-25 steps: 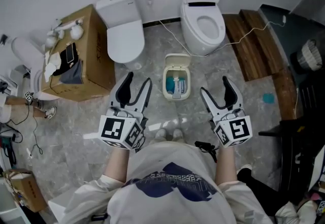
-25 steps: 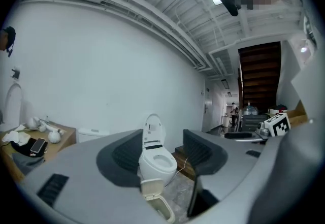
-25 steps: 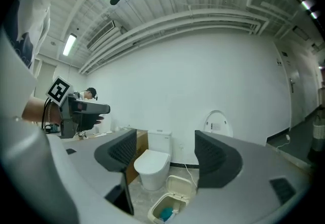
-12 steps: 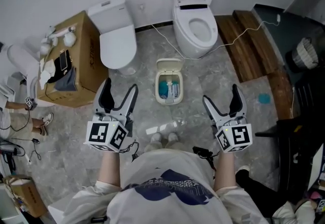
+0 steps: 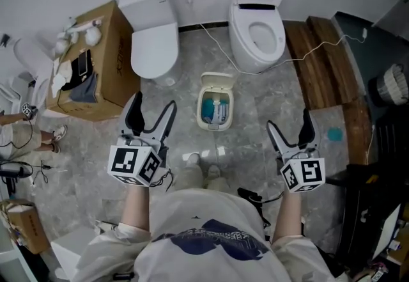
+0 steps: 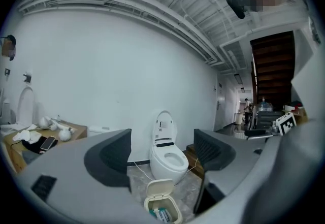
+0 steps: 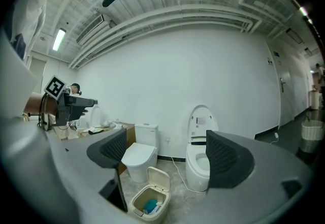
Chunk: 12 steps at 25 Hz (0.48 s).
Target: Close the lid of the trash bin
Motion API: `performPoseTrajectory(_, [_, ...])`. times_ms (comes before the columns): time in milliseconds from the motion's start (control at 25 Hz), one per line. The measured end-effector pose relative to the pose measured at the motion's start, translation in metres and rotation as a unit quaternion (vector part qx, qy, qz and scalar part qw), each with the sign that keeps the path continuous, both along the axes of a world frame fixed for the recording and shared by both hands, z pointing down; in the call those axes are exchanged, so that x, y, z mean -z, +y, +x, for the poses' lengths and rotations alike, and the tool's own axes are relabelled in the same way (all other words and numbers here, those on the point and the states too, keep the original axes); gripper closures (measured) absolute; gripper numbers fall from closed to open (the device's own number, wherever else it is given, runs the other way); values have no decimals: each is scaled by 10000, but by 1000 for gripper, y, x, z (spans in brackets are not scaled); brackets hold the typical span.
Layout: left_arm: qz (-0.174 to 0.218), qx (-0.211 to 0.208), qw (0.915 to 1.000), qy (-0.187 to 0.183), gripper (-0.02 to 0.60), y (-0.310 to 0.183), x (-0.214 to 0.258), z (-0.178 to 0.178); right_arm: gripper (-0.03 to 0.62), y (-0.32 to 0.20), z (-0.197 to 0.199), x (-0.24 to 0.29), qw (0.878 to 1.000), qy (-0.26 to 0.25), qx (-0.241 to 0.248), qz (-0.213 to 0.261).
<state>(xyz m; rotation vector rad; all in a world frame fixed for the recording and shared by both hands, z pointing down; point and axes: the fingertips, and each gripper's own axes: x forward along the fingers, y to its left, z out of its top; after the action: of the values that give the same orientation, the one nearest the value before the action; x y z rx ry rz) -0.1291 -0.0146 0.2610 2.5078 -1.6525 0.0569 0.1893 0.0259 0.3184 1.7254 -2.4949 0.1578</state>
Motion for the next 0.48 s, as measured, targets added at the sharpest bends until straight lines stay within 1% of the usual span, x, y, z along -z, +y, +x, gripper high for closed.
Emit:
performPoseTrajectory(200, [-115, -59, 9999, -3, 219, -31, -10, -10, 120, -42, -30, -10, 9988, 282, 402, -80])
performPoseTrajectory(400, [-242, -404, 9988, 92, 219, -76, -26, -15, 120, -96, -62, -26, 9963, 494, 667, -225])
performPoseTrajectory(480, [-313, -540, 9979, 156, 219, -93, -32, -15, 121, -118, -75, -36, 9937, 668, 828, -343])
